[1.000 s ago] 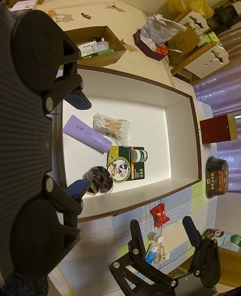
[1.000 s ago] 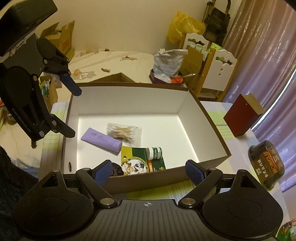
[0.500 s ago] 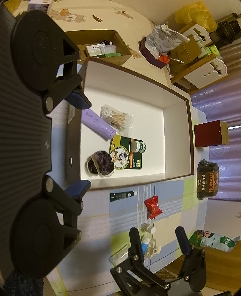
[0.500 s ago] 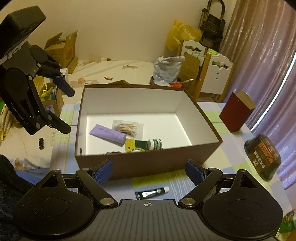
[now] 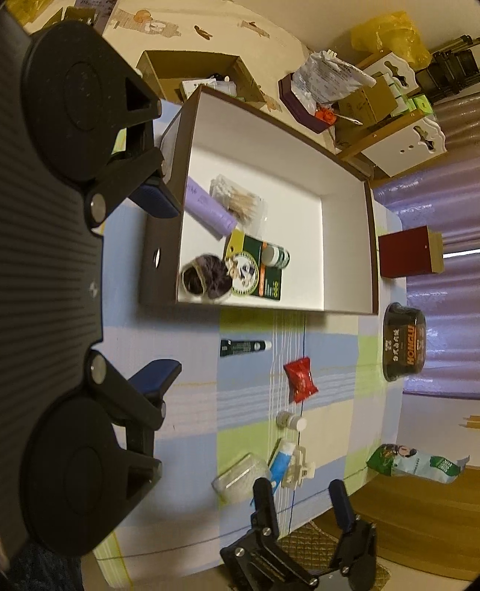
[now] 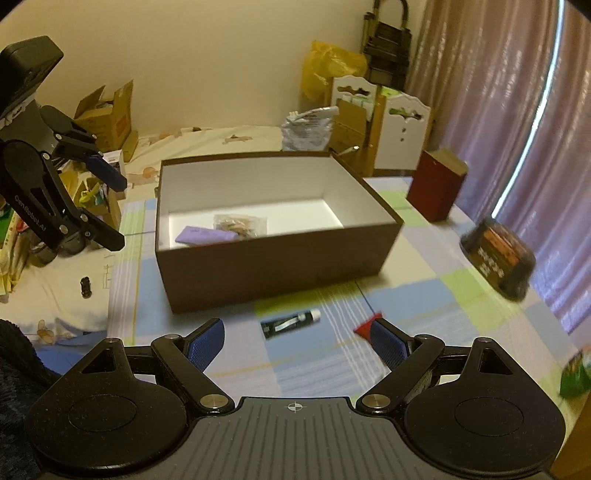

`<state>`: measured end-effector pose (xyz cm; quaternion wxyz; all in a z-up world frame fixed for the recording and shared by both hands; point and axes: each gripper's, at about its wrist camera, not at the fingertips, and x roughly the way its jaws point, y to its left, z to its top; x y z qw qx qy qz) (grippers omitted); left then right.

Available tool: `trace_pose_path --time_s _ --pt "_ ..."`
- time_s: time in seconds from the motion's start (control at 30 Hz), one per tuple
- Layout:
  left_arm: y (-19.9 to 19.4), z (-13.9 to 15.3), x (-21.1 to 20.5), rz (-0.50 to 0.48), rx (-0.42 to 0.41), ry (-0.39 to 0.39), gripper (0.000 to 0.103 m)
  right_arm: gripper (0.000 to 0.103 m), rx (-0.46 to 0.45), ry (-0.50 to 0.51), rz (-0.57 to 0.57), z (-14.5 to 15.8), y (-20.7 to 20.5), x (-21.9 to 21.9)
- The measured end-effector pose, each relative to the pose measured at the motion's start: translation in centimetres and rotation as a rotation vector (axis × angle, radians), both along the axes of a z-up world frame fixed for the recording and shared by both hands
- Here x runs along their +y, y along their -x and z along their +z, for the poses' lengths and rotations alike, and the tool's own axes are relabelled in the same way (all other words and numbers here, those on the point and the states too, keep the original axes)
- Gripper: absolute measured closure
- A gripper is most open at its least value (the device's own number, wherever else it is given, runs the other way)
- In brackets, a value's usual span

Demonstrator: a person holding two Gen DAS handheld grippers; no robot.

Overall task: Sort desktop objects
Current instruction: 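Withdraw both tools from the shoebox back over the table items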

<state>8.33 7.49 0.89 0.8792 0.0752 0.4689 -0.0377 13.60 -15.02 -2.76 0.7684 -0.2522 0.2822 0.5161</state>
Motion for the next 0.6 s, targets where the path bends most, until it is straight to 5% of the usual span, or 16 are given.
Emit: trace_pose_path --time_s 0.6 --pt "1.7 -3.9 -7.4 -0.075 0.010 0.025 0.022 0.015 0.128 -0.019 -0.308 -3.4 2.4 -9.9"
